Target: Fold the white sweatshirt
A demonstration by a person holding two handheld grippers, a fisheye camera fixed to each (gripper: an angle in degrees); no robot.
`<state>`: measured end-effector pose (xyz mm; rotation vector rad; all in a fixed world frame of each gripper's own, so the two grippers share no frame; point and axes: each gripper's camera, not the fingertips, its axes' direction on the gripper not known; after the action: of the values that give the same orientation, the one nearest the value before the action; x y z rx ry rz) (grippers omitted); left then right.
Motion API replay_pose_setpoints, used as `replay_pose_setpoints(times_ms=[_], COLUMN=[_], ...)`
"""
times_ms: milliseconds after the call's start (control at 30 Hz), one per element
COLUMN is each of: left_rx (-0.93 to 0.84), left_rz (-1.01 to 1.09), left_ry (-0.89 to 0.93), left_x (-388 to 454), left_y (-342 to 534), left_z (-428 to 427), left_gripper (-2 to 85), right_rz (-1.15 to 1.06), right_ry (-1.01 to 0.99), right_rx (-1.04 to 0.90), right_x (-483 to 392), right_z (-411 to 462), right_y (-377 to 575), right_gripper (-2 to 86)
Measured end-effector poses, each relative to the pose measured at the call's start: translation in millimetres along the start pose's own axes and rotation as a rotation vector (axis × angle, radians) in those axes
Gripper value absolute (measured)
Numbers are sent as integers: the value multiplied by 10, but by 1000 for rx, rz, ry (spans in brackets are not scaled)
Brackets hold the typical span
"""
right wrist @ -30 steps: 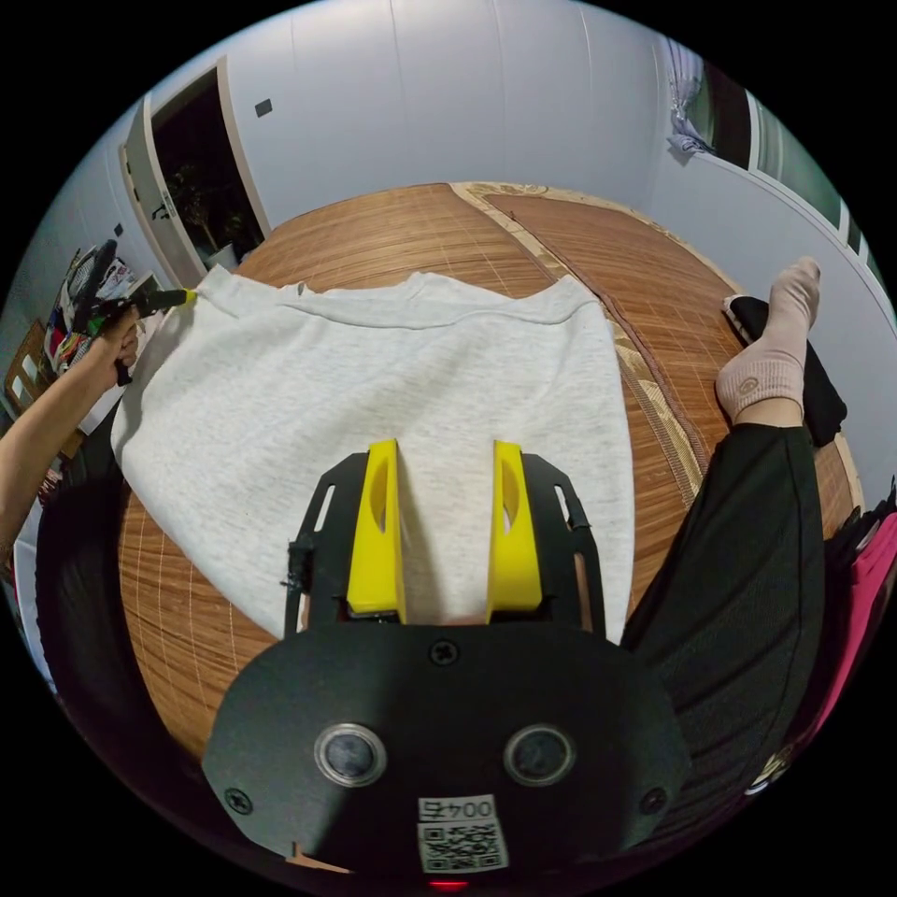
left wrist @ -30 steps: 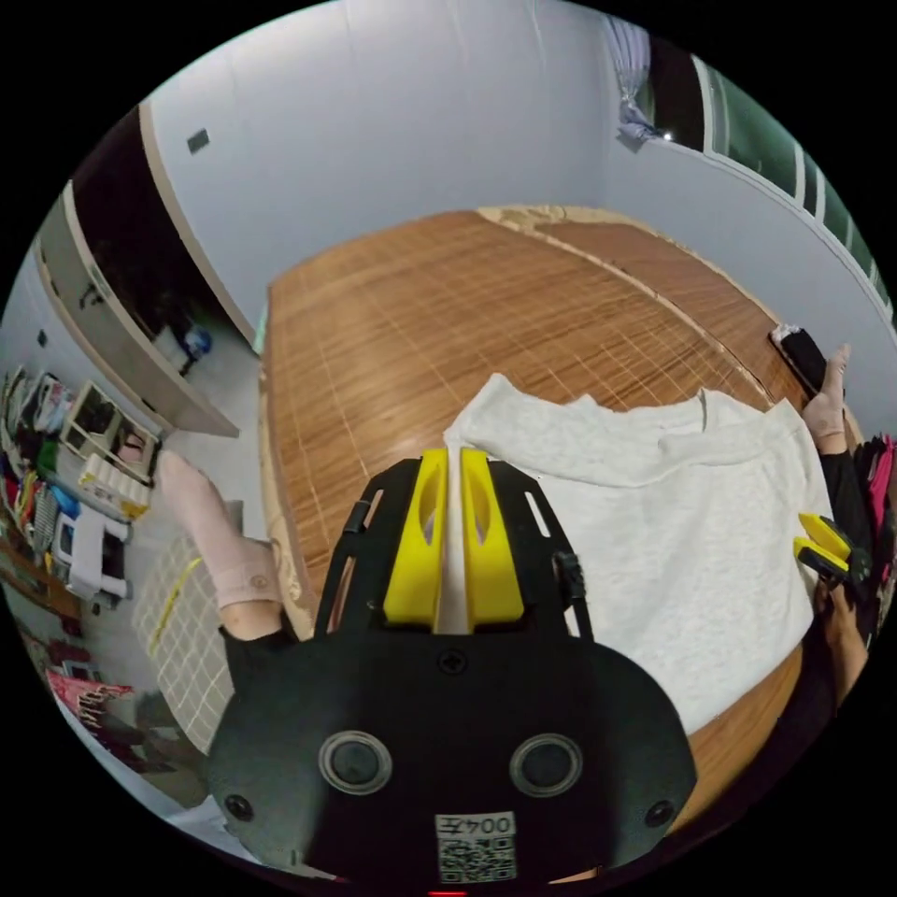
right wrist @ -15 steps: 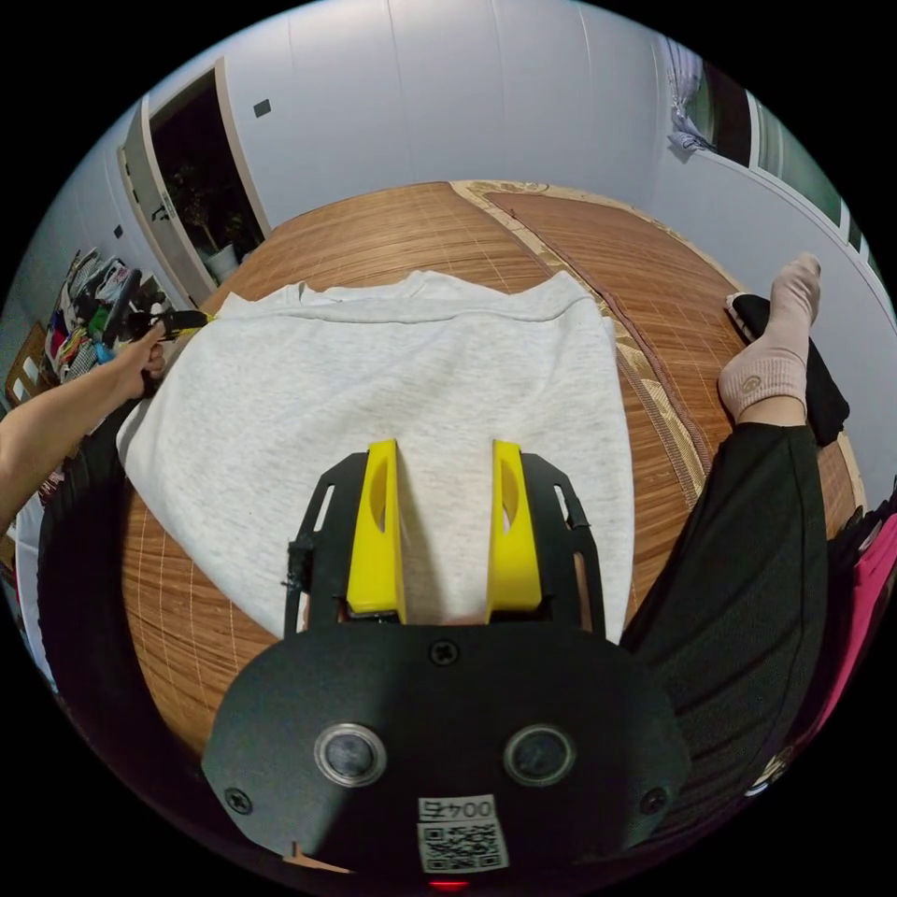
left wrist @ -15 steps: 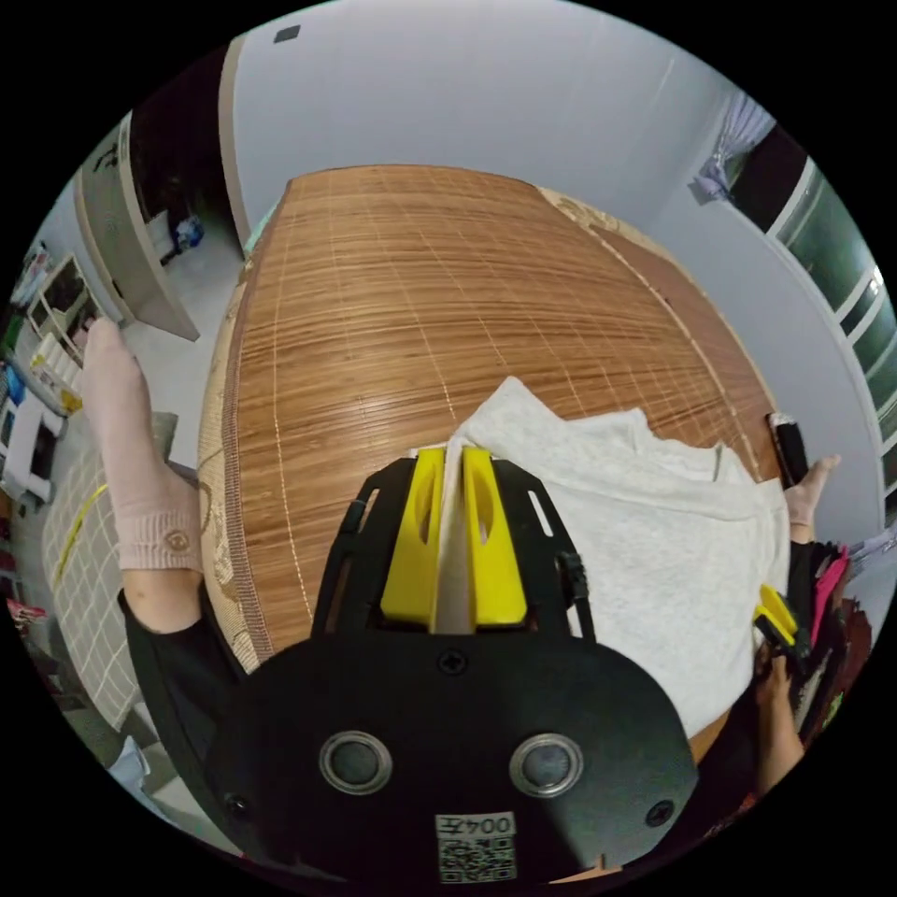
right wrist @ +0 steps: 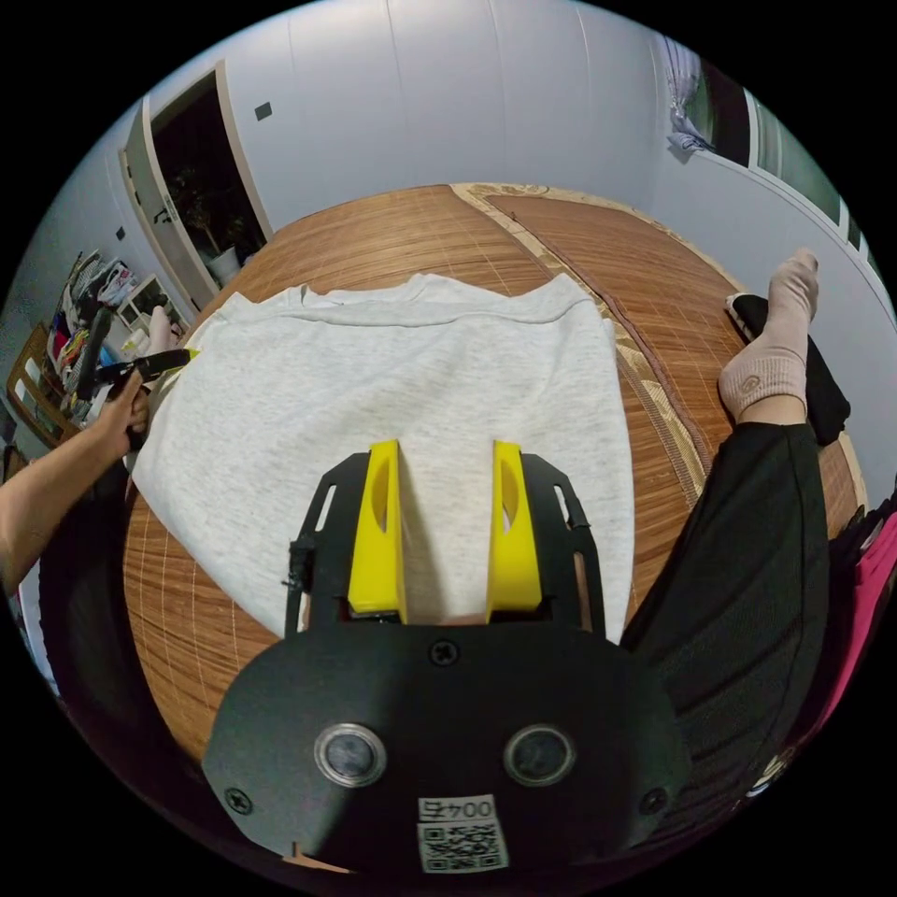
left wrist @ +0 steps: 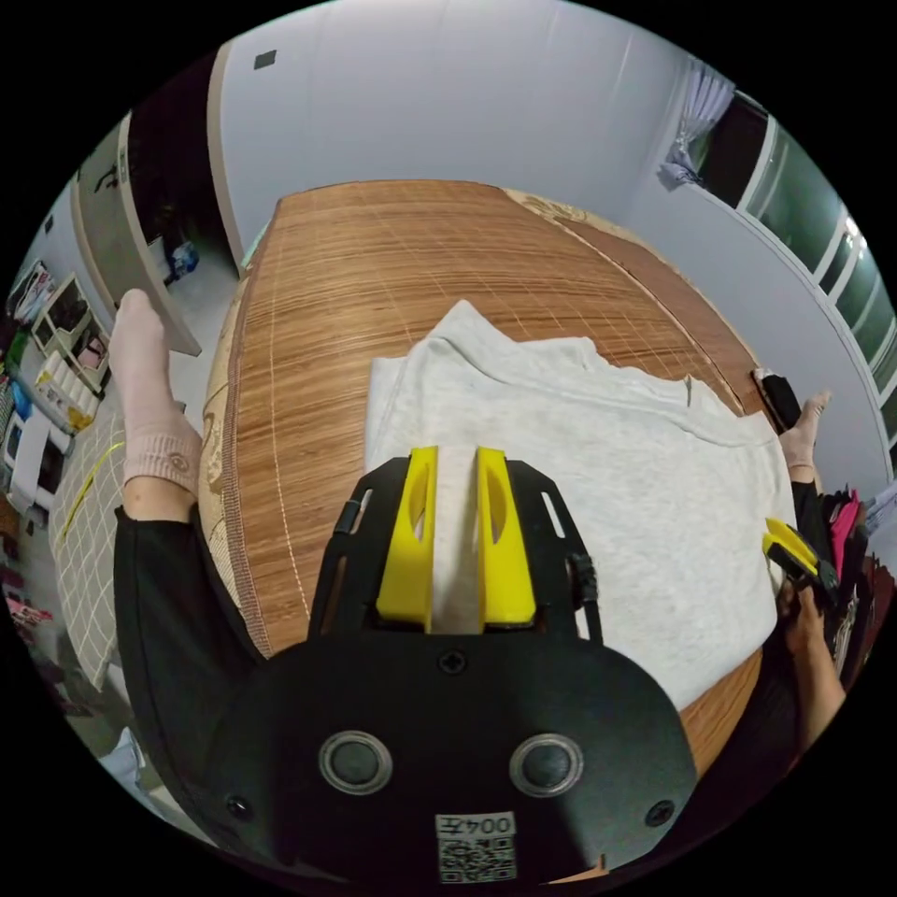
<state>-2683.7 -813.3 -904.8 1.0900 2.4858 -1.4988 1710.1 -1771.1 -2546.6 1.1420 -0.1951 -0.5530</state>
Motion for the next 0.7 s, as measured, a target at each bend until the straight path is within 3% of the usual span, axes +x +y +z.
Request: replay_pose_setpoints(times_ms=[300, 467, 700], left_rx=[19, 19, 16], left_rz=[7, 22, 51], left_ry=[-12, -52, -123], left_x=[-73, -29, 88], left_y=[31, 10, -47], left_z=[54, 83, 114], left_gripper=[61, 60, 59], right_rz=[14, 49, 74], right_ry=[-53, -139, -211], right_rx=[161, 40, -35], right_x=[479, 1159, 1343], right_z=[-790, -546, -99], right_y=[-853, -1753, -2003], right_gripper=[114, 124, 107])
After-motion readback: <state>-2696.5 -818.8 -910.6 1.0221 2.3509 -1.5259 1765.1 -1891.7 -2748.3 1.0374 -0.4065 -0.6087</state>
